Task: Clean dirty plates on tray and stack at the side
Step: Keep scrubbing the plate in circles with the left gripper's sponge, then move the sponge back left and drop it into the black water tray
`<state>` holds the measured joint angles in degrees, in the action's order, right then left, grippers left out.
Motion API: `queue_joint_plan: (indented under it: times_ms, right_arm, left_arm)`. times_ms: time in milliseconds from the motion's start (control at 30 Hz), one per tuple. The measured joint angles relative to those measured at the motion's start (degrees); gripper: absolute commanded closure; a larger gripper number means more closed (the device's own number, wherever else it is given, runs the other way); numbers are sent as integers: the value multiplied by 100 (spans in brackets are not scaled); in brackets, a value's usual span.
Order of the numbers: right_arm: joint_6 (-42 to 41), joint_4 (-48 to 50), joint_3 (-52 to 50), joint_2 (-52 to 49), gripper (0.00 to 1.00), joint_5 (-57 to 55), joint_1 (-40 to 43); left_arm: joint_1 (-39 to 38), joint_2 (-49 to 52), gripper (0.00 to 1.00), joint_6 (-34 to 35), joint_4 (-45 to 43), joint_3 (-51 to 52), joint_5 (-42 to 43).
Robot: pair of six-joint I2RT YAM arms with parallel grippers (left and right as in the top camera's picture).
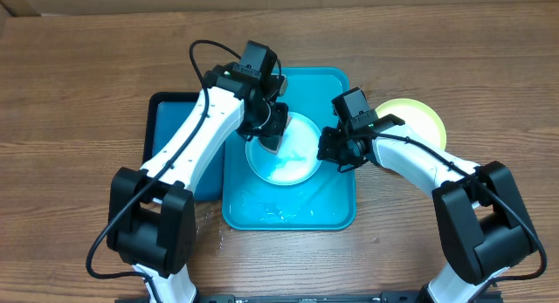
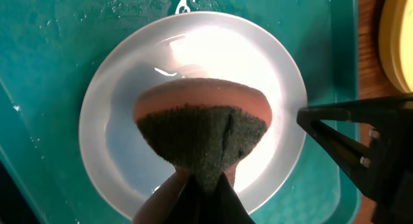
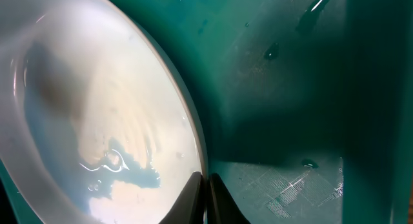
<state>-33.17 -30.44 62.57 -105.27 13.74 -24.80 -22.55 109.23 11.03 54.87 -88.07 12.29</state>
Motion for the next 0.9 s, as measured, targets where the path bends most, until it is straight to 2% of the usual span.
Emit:
queue_joint_plan:
  times_ms: [533,633,900]
  right_arm:
    - [0,0,0,-2,96,-2,-4]
    - [-2,-20,0,-4,96,-17,-4]
    - [0,-26,0,-4,96,-26,0]
  left_arm:
    - [4,1244,96,210,-131,63,66]
    - [55,1272,96,157,-111,50,393]
    - [81,1390,96,-208,35,35,2024]
